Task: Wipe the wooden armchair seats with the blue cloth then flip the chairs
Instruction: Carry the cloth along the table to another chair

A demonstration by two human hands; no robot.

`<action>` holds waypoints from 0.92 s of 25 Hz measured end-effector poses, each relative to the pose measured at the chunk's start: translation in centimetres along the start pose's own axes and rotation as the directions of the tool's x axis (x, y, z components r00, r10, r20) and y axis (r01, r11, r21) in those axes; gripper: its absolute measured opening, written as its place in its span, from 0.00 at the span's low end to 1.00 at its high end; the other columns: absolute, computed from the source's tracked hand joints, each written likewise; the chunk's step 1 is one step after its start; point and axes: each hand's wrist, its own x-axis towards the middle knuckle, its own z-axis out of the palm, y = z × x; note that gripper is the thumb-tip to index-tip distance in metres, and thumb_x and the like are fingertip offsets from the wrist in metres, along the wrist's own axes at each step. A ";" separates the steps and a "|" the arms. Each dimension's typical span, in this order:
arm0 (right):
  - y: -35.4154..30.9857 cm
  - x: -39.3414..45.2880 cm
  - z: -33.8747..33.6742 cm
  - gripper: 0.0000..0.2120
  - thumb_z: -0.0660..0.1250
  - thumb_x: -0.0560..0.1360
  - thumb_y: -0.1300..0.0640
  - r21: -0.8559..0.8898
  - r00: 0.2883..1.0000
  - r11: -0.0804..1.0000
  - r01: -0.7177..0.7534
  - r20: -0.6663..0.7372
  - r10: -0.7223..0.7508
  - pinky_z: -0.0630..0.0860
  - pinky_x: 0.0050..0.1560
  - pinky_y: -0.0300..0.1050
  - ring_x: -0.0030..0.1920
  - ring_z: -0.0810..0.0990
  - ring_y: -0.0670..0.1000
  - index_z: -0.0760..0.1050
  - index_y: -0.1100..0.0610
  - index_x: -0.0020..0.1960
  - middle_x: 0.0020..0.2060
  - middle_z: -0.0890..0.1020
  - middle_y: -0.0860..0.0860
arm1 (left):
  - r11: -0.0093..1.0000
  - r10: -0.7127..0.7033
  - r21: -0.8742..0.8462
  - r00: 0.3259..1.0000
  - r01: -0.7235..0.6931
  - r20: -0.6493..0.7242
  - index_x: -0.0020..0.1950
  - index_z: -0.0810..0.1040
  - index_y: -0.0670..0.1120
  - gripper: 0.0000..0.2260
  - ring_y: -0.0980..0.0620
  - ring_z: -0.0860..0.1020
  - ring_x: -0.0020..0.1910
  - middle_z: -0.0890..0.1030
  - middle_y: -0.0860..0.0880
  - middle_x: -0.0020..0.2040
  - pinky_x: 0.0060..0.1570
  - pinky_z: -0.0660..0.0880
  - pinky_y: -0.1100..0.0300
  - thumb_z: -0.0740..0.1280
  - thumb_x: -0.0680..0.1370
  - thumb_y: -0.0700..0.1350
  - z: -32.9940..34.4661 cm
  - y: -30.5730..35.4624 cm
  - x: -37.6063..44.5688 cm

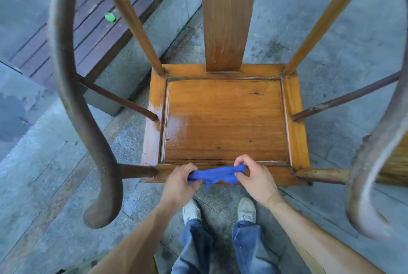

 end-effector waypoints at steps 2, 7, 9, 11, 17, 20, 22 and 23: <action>-2.3 -2.2 -3.6 0.13 0.68 0.73 0.56 0.120 0.996 0.990 0.072 -0.062 -0.065 0.75 0.45 0.51 0.35 0.77 0.52 0.70 0.39 0.47 0.40 0.81 0.41 | 0.989 0.068 -0.128 0.993 -0.080 -0.095 0.43 0.73 0.55 0.10 0.54 0.75 0.37 0.77 0.55 0.36 0.36 0.68 0.60 0.69 0.73 0.40 -2.5 3.2 -2.5; -10.2 -8.5 -13.6 0.12 0.69 0.74 0.57 0.312 0.925 0.881 0.356 -0.254 -0.284 0.78 0.55 0.52 0.49 0.82 0.47 0.76 0.41 0.51 0.48 0.82 0.41 | 0.881 0.253 -0.326 0.924 -0.343 -0.288 0.49 0.74 0.54 0.08 0.57 0.73 0.37 0.76 0.57 0.39 0.38 0.71 0.61 0.65 0.73 0.42 -11.5 13.7 -8.6; -13.6 -10.6 -17.4 0.16 0.69 0.75 0.61 0.333 0.884 0.832 0.444 -0.318 -0.344 0.76 0.53 0.47 0.48 0.80 0.46 0.76 0.39 0.51 0.48 0.81 0.39 | 0.829 0.320 -0.330 0.868 -0.451 -0.380 0.51 0.74 0.55 0.08 0.56 0.76 0.41 0.77 0.58 0.42 0.41 0.72 0.61 0.64 0.74 0.45 -15.1 17.9 -10.7; -17.2 -13.2 -20.9 0.15 0.68 0.74 0.60 0.338 0.830 0.775 0.535 -0.385 -0.404 0.74 0.52 0.40 0.48 0.79 0.43 0.76 0.39 0.51 0.47 0.81 0.37 | 0.753 0.348 -0.369 0.806 -0.544 -0.479 0.50 0.73 0.53 0.12 0.58 0.77 0.41 0.78 0.61 0.43 0.42 0.72 0.66 0.66 0.76 0.35 -18.5 21.9 -13.1; -24.4 -19.8 -27.9 0.13 0.69 0.75 0.61 0.358 0.642 0.558 0.749 -0.602 -0.474 0.75 0.48 0.39 0.45 0.78 0.47 0.78 0.42 0.51 0.44 0.81 0.42 | 0.533 0.406 -0.441 0.676 -0.722 -0.615 0.52 0.74 0.48 0.13 0.56 0.76 0.38 0.79 0.58 0.41 0.36 0.73 0.62 0.65 0.77 0.29 -26.0 30.7 -19.4; -25.7 -21.5 -29.6 0.12 0.70 0.75 0.58 0.329 0.582 0.511 0.794 -0.653 -0.484 0.74 0.47 0.49 0.44 0.76 0.52 0.78 0.41 0.51 0.44 0.82 0.47 | 0.445 0.451 -0.439 0.619 -0.780 -0.643 0.53 0.76 0.48 0.14 0.56 0.79 0.42 0.81 0.57 0.44 0.42 0.76 0.64 0.65 0.77 0.29 -27.5 33.0 -20.7; -25.9 -22.2 -30.7 0.11 0.70 0.75 0.57 0.308 0.557 0.501 0.809 -0.675 -0.485 0.75 0.47 0.56 0.44 0.76 0.55 0.78 0.42 0.52 0.45 0.82 0.50 | 0.405 0.451 -0.456 0.606 -0.793 -0.655 0.54 0.76 0.47 0.14 0.57 0.80 0.44 0.81 0.58 0.45 0.45 0.76 0.65 0.65 0.77 0.29 -27.6 34.3 -21.0; -26.0 -22.6 -31.1 0.11 0.70 0.74 0.57 0.297 0.549 0.503 0.811 -0.682 -0.483 0.75 0.48 0.59 0.44 0.76 0.56 0.78 0.41 0.52 0.45 0.82 0.51 | 0.387 0.446 -0.470 0.607 -0.793 -0.658 0.54 0.77 0.47 0.14 0.57 0.80 0.45 0.82 0.59 0.45 0.45 0.76 0.64 0.66 0.77 0.29 -27.7 34.9 -21.0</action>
